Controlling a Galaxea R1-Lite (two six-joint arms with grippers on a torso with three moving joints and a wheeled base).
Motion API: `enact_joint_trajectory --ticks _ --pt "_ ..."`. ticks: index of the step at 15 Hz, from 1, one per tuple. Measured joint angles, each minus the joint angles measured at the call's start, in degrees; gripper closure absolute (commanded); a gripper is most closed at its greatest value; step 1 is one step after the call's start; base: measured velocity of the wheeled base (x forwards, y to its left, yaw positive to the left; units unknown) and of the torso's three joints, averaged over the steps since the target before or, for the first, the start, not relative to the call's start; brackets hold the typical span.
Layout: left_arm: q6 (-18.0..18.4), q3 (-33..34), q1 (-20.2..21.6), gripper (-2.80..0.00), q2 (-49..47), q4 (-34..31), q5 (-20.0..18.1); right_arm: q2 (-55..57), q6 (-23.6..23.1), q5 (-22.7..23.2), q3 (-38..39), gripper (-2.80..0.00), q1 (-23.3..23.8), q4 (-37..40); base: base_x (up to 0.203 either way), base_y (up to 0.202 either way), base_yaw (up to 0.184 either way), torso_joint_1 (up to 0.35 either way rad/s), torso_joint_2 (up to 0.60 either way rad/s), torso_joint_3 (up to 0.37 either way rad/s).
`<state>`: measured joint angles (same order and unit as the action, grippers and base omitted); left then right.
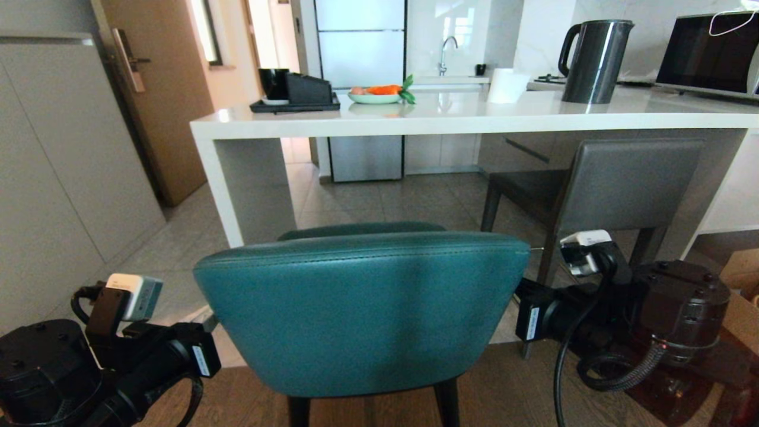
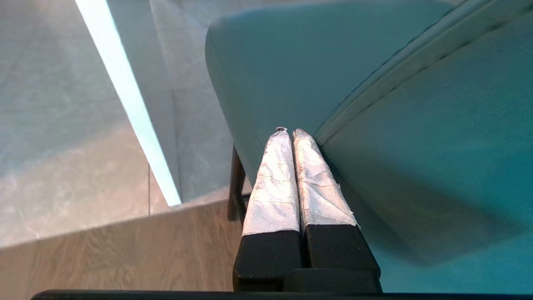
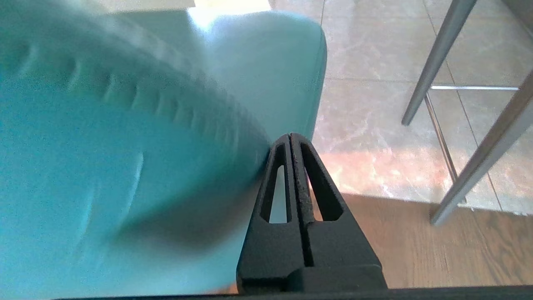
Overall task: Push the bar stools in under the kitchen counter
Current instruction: Pull the blue chair out from under the dining table, then pull the gray chair out from under the dining table
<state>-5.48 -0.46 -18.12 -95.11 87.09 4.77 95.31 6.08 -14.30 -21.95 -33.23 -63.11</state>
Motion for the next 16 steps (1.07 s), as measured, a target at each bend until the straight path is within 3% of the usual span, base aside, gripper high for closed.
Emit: enact_joint_trajectory --ticks 3,6,10,13,16 --pt "-0.1 0.4 3.3 0.0 0.9 0.1 0.4 -2.0 0.0 -0.4 2.1 0.0 1.7 0.1 0.0 0.0 0.0 0.0 0.0 0.0" --pt "0.0 0.5 10.0 0.0 1.7 0.1 -0.7 -4.0 0.0 0.7 3.4 0.0 5.7 0.1 0.0 0.0 0.0 0.0 0.0 0.0" --pt "-0.1 0.5 21.7 0.0 6.7 -0.6 -11.0 -10.6 -0.1 5.6 6.5 0.0 14.6 2.6 0.0 0.0 0.0 0.0 0.0 0.0" --pt "-0.1 0.0 24.2 0.0 15.9 -8.1 -13.9 -20.8 -0.1 6.6 6.1 0.0 17.4 11.9 0.0 0.0 0.0 0.0 0.0 0.0" --pt "-0.1 -5.0 23.4 0.0 30.3 -23.7 -14.6 -35.2 1.1 7.4 1.4 0.0 18.1 29.4 0.0 0.0 0.0 0.0 0.0 0.0"
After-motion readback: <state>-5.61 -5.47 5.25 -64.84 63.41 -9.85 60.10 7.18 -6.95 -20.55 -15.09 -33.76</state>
